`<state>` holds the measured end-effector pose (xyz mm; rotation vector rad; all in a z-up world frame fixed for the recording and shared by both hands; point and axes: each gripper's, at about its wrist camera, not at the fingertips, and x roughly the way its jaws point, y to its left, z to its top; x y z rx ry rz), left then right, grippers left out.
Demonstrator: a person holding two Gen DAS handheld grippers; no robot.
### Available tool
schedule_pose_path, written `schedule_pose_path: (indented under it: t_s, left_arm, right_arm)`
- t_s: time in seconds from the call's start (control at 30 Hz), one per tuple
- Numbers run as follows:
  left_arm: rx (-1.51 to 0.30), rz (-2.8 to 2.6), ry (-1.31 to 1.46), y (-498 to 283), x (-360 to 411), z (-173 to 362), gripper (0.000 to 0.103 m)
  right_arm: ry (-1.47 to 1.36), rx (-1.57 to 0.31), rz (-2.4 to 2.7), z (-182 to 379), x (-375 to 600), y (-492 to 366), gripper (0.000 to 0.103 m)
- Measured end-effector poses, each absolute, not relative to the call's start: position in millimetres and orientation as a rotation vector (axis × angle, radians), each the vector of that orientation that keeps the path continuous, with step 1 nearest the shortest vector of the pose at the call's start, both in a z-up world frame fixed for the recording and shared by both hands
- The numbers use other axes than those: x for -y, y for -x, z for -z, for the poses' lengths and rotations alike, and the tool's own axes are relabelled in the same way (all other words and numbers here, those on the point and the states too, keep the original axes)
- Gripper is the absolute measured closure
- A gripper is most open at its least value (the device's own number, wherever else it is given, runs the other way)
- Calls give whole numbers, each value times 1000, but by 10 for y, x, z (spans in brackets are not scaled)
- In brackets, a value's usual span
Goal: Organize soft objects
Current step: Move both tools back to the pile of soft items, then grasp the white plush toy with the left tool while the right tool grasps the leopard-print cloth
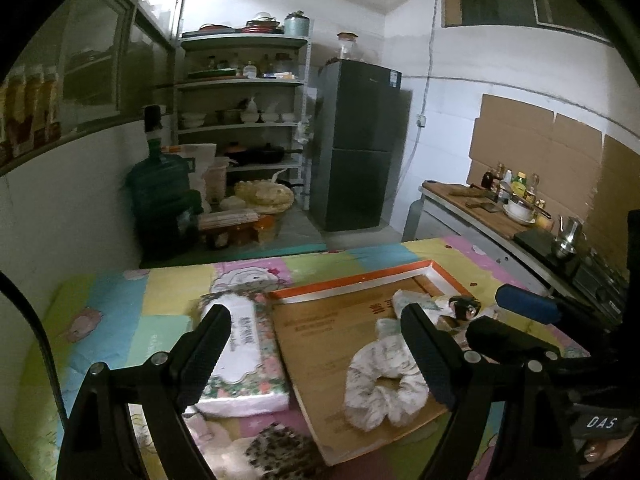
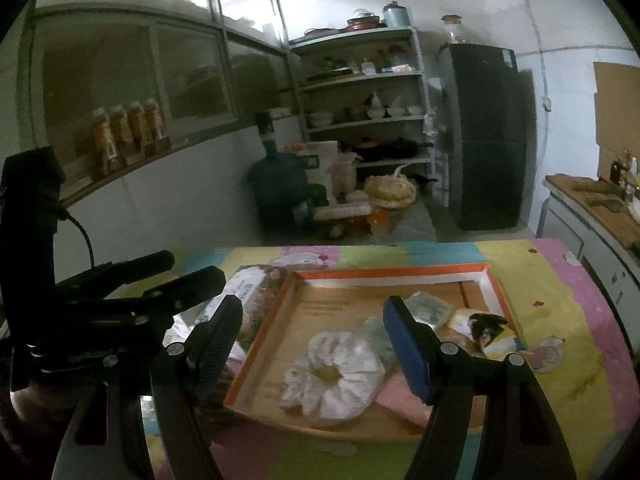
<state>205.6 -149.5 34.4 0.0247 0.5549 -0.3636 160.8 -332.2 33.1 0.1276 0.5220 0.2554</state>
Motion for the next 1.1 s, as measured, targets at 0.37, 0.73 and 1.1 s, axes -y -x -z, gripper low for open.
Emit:
schedule_pose_path:
  t_s: [0.37,0.73,1.1]
  left_arm:
    - [-553,304,13,-1937,980,-280,16]
    - [-553,220,75,-1816,348,-194,16]
    - [-571,163,127,-1685,-172,-21,16]
  right_arm:
    - [-99,-531,-321,-333,2844,-1572,29]
    - [-75,-560,-380,-216,2385,-1500,29]
    - [-44,-619,-415,-3,1973,-1435,29]
